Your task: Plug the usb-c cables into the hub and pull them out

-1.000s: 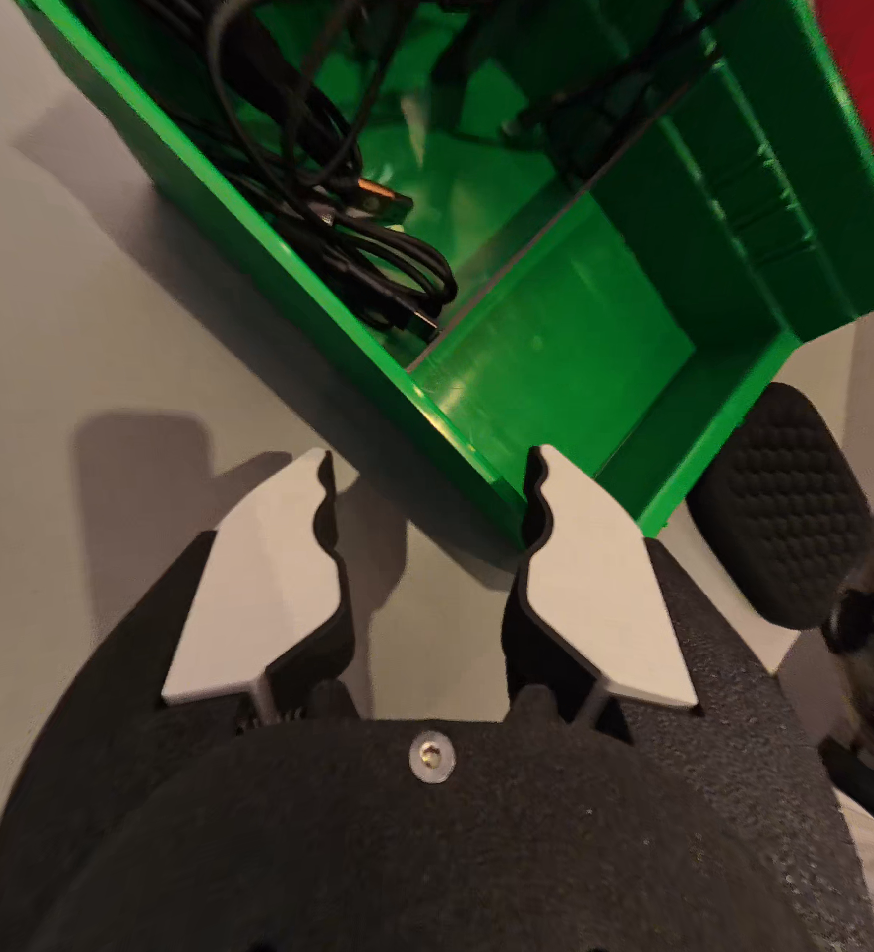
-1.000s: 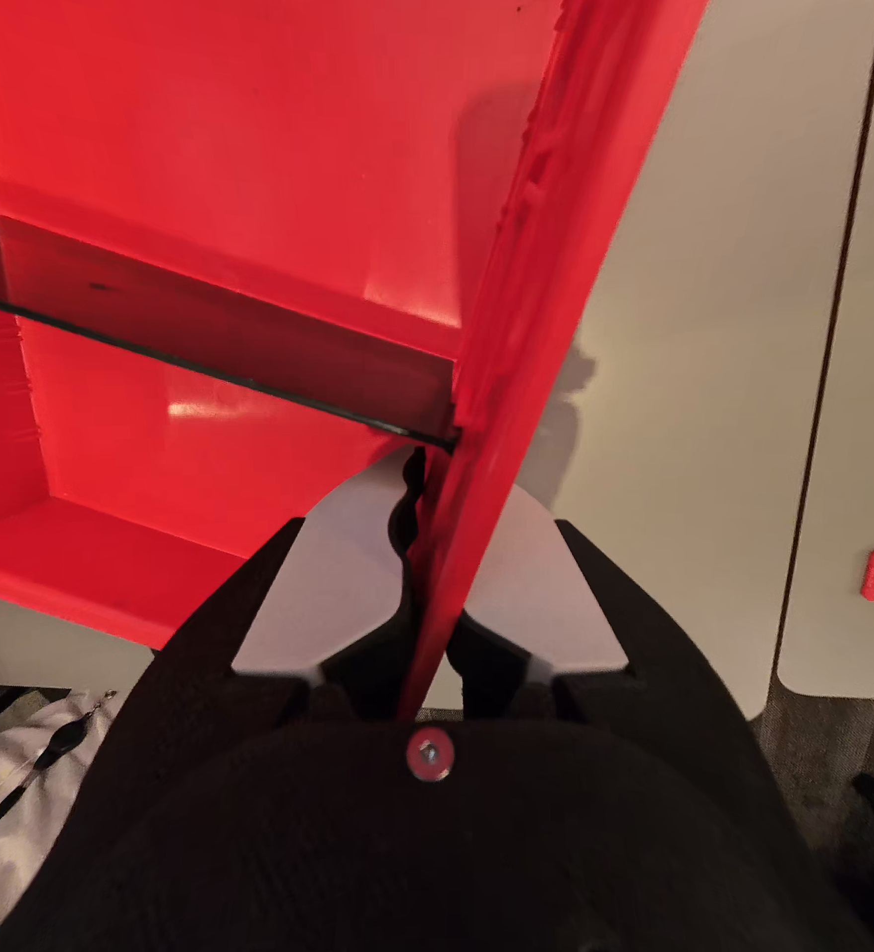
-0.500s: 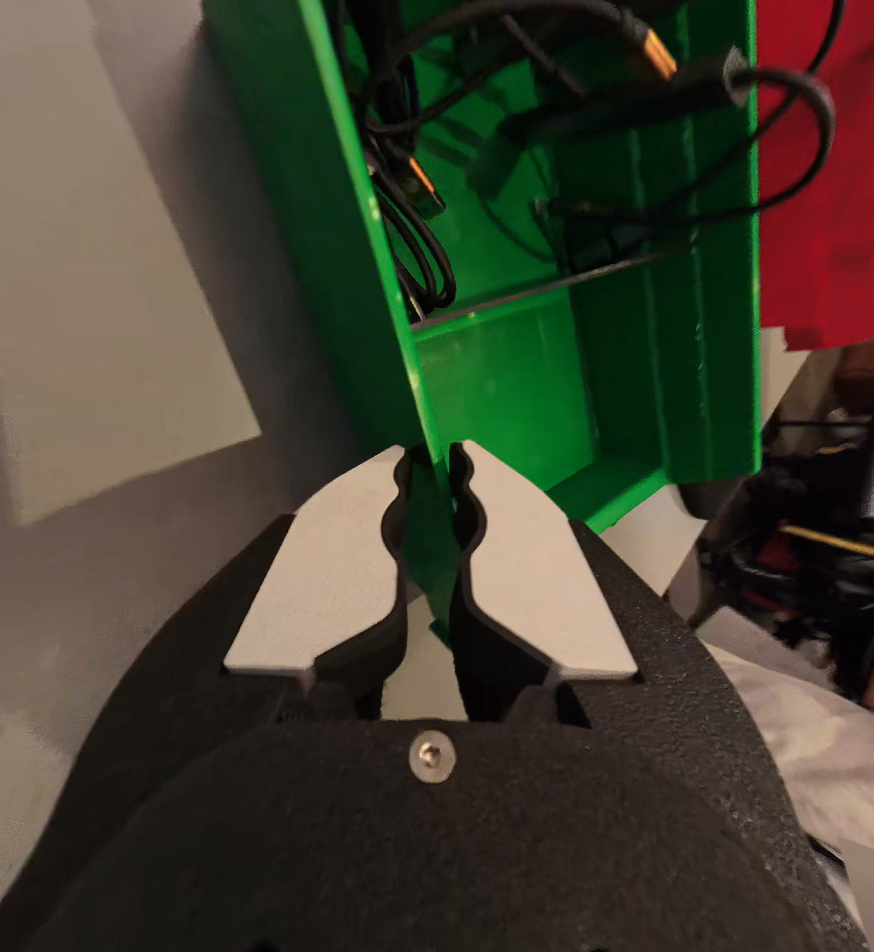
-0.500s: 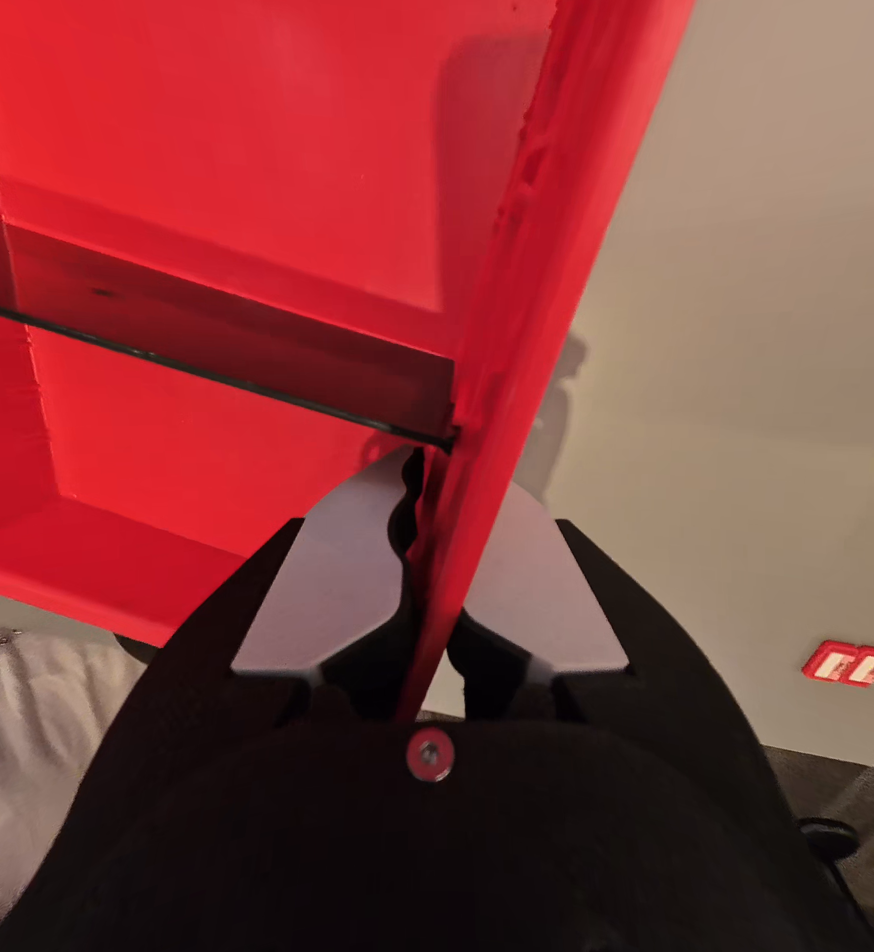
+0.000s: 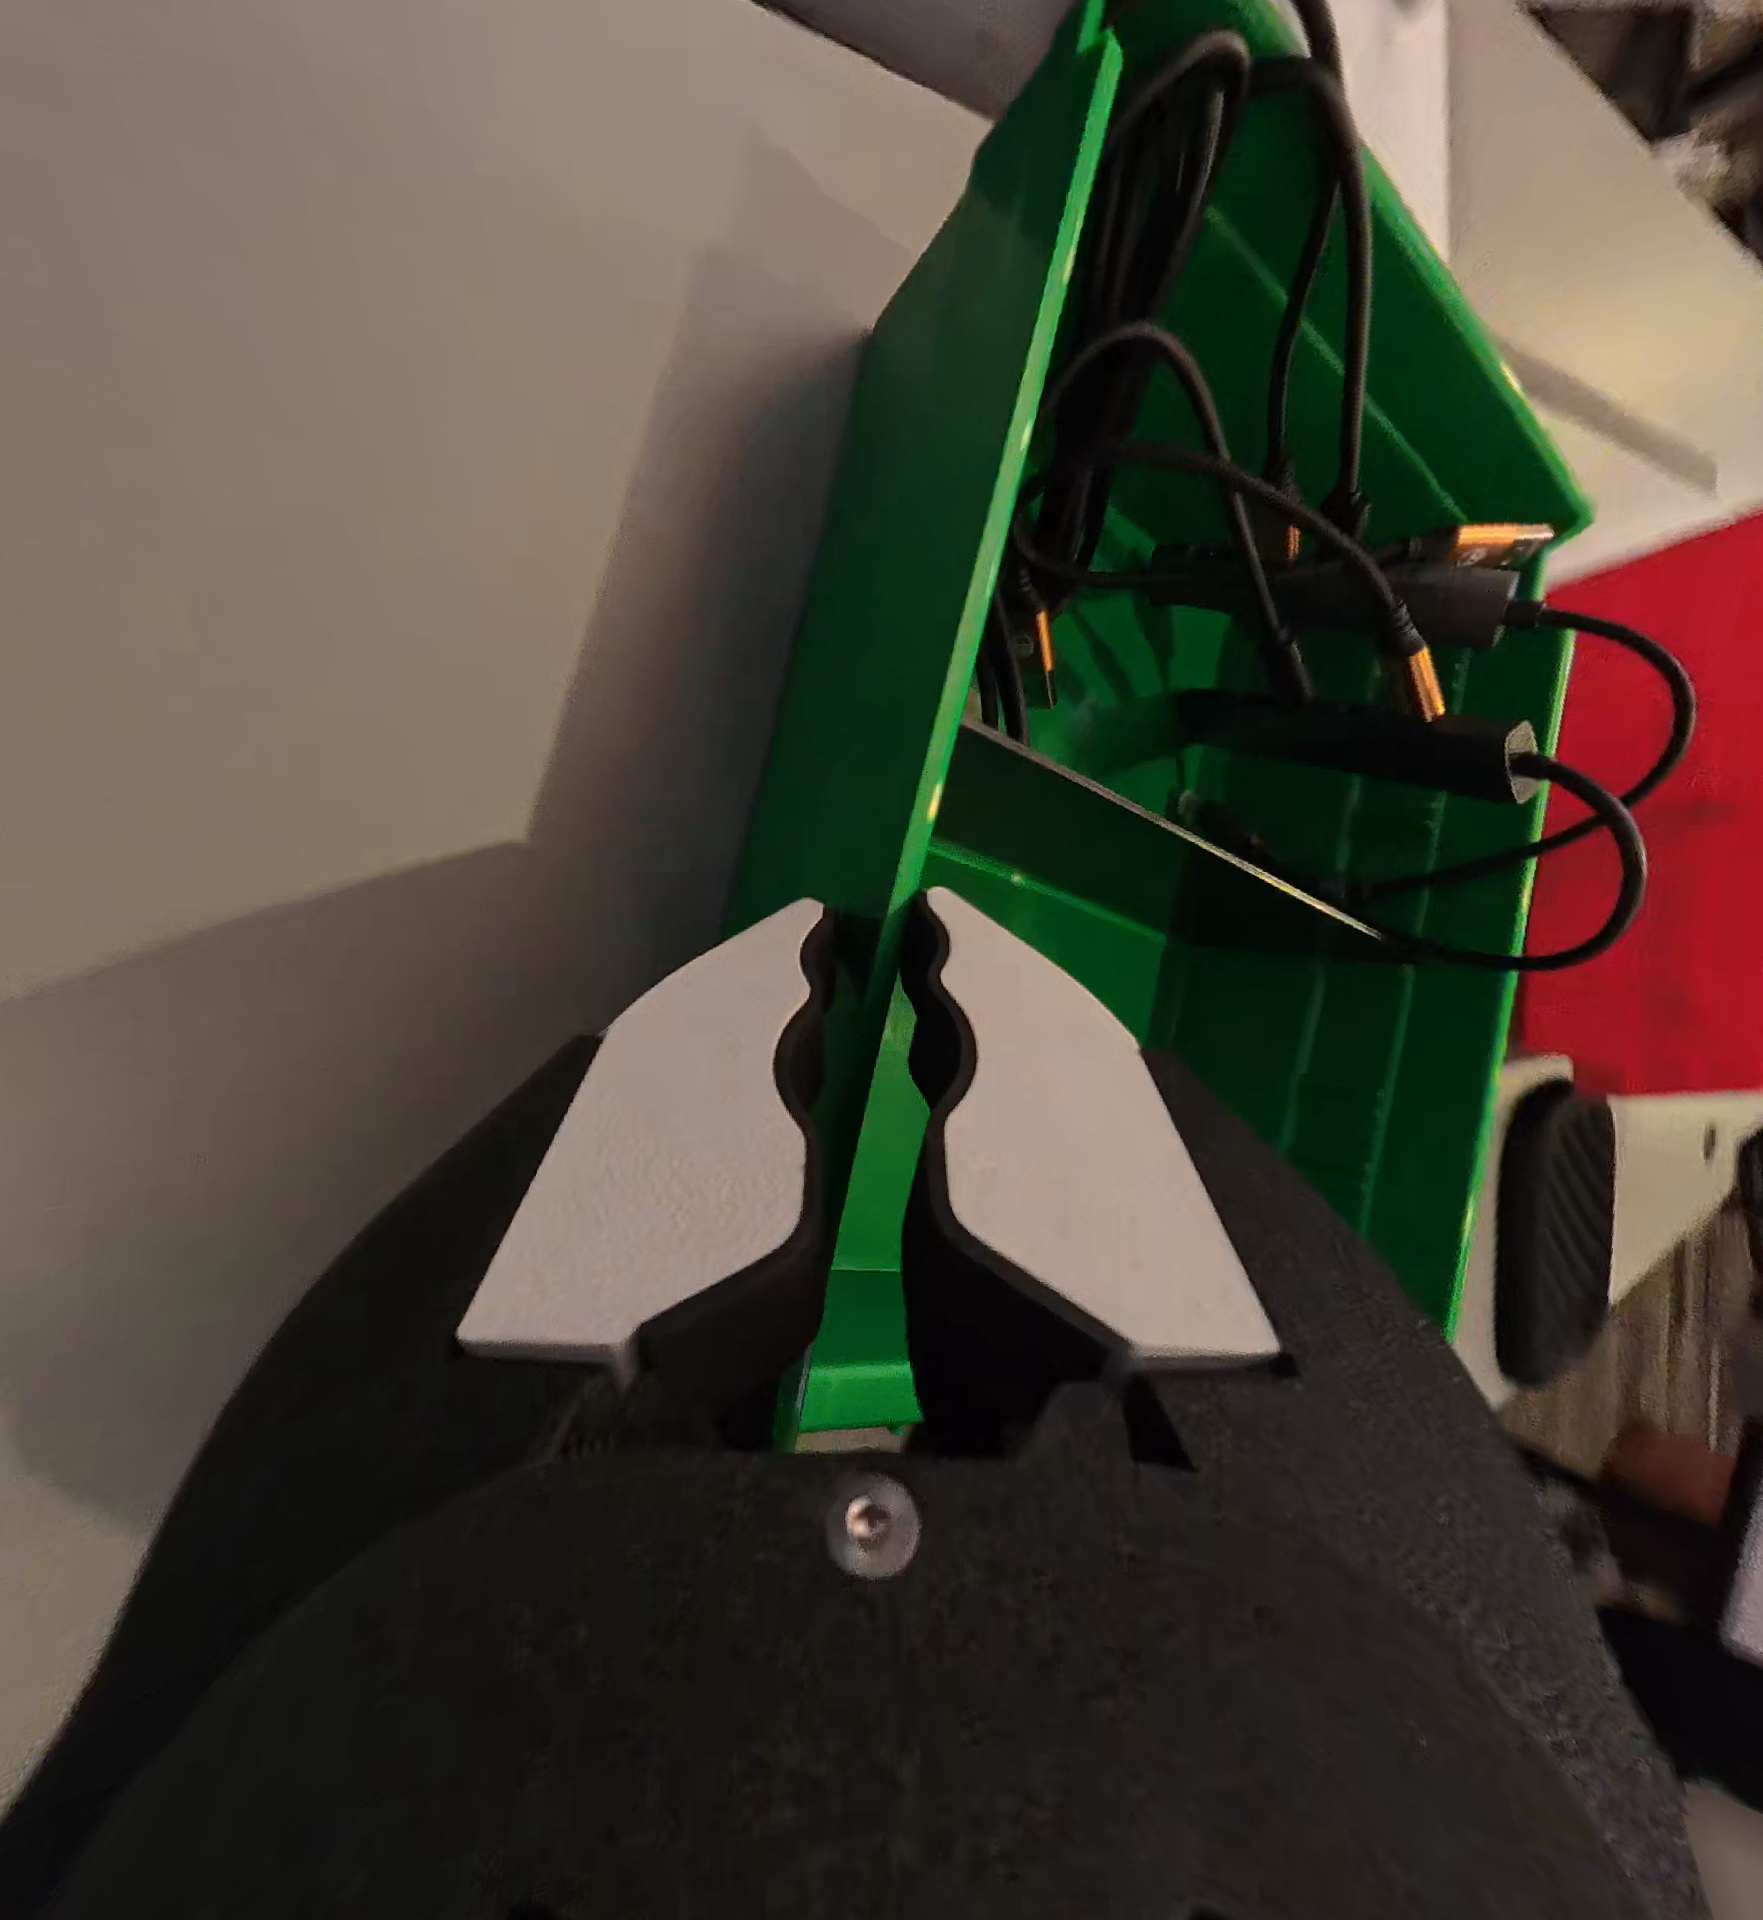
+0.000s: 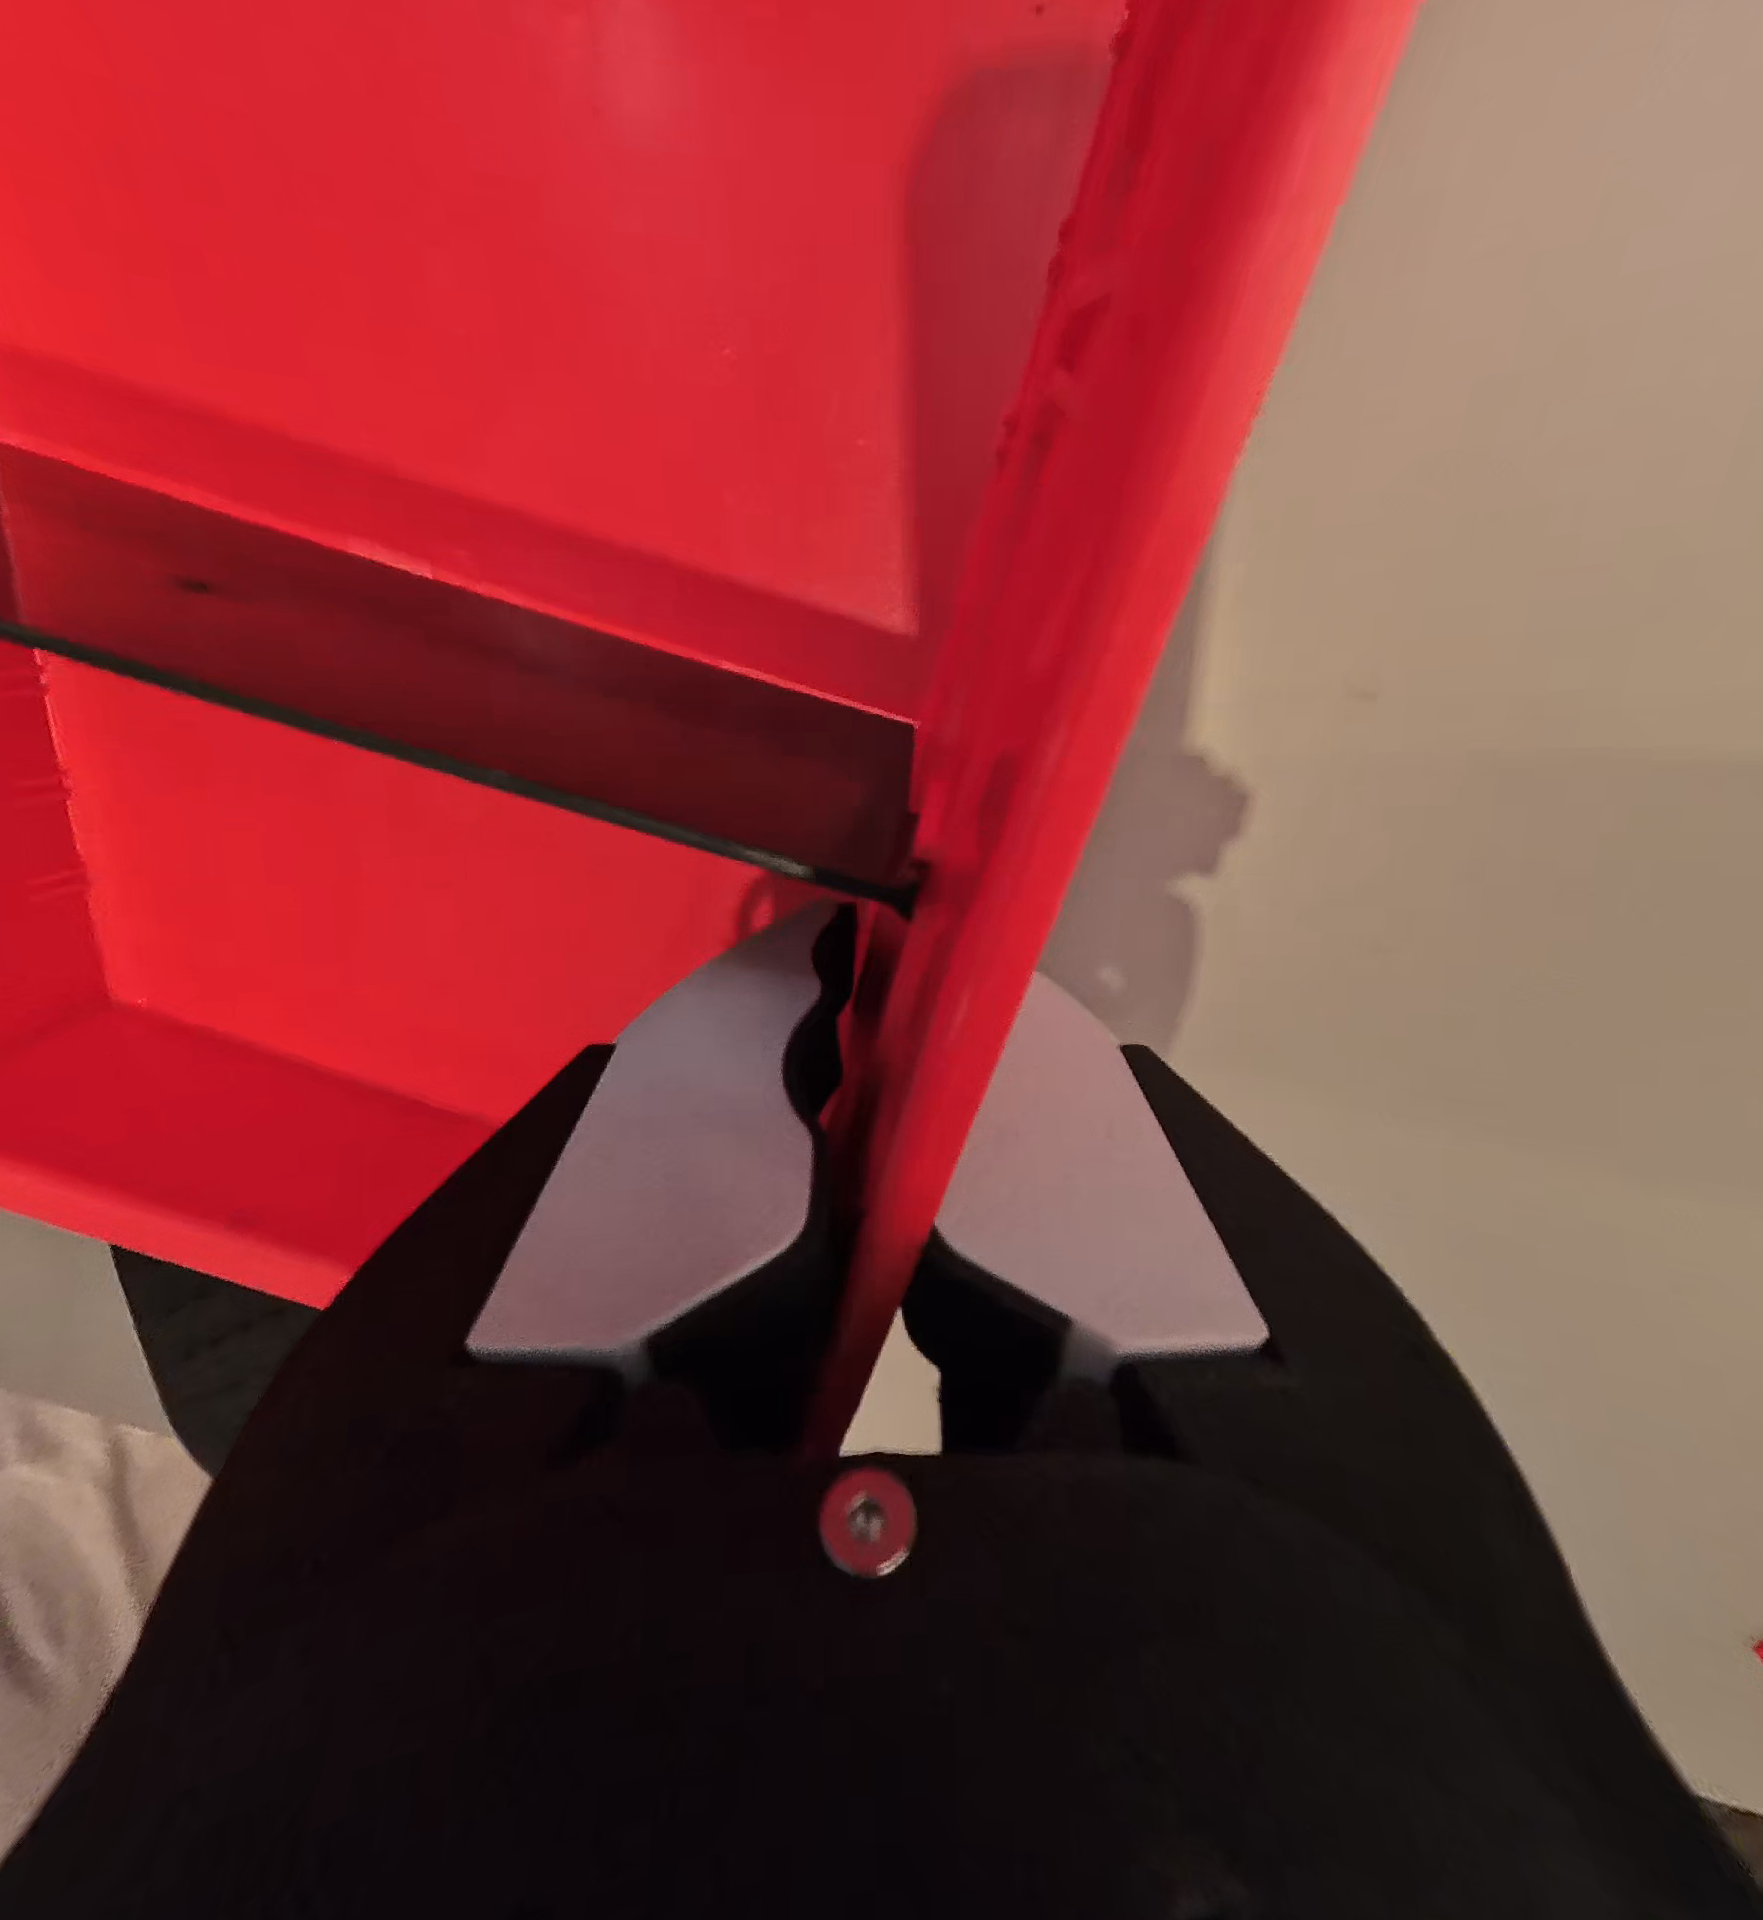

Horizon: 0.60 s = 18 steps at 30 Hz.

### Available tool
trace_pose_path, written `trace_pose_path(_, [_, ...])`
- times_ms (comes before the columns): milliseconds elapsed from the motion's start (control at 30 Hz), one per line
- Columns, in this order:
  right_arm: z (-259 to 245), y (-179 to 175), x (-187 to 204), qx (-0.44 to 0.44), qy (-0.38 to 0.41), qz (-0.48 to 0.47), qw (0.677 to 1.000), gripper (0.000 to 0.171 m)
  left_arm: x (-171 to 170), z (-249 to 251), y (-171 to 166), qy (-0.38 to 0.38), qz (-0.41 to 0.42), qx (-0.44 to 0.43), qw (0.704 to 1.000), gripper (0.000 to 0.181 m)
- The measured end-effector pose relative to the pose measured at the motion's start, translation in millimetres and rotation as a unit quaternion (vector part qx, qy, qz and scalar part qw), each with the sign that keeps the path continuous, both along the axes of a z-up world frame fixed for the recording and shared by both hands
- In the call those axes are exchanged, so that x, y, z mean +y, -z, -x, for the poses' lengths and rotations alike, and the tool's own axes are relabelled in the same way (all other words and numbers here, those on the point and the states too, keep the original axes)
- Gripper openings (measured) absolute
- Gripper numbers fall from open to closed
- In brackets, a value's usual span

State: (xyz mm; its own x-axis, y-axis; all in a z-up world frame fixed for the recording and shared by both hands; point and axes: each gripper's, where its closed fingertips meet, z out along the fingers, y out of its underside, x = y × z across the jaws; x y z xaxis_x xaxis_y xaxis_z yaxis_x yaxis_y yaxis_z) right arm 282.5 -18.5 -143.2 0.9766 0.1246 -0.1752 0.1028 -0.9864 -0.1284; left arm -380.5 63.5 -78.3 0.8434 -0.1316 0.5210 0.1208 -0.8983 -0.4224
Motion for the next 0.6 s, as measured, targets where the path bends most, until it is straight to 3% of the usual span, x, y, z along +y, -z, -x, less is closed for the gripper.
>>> trace_pose_path(300, [-25,0,-6,-0.009,0.011,0.011,1.0,0.007,-23,89,-2,-0.136,-0.02,-0.017,0.99,0.011])
trace_pose_path(600, [-46,0,-13,-0.008,0.026,0.011,1.0,0.007,-22,71,1,-0.032,-0.025,0.069,0.997,0.009])
